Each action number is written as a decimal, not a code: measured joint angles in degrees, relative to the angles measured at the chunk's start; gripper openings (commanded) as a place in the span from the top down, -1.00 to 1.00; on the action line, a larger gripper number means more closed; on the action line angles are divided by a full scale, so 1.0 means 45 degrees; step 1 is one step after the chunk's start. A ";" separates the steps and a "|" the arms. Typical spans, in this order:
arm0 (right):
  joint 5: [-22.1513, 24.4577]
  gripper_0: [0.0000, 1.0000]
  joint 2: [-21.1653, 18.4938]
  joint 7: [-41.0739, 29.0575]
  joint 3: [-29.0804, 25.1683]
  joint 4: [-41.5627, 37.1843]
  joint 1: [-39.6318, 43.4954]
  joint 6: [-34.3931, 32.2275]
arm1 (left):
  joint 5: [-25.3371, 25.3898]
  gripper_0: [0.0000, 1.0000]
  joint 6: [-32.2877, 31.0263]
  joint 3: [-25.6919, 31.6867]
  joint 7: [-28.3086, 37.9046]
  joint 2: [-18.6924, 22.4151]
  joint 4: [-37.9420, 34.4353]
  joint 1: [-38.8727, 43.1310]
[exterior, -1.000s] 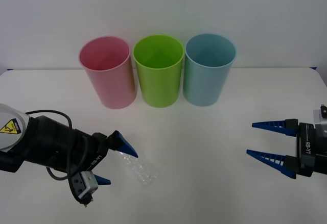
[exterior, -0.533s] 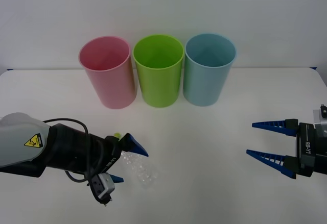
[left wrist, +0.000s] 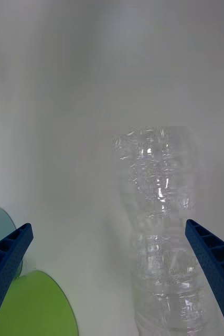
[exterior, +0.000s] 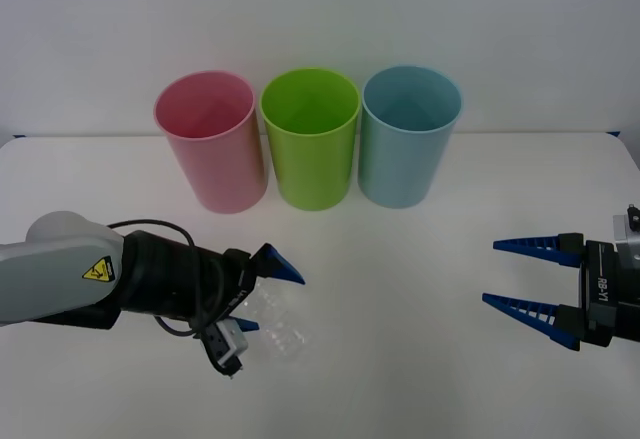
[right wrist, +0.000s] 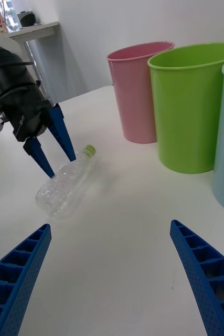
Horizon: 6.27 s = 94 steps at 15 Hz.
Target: Put cans in the blue bin and PET bottles in the pink bin and trash in the green bin.
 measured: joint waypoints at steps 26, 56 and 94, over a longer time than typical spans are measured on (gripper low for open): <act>0.0000 -0.55 0.0000 0.0000 0.0000 0.0000 0.0000 0.0000 | -0.0651 -1.00 0.1928 -0.4199 0.0755 -0.0769 0.1286 -0.2612; 0.0000 -0.56 0.0000 -0.0001 0.0000 0.0000 0.0000 0.0000 | 0.0863 1.00 0.3878 -0.6101 0.8321 0.1276 -0.0980 -0.3397; 0.0000 -0.55 0.0000 -0.0001 0.0000 0.0000 0.0000 0.0000 | 0.8782 1.00 0.7938 0.8407 1.6568 0.3176 -0.1643 0.3049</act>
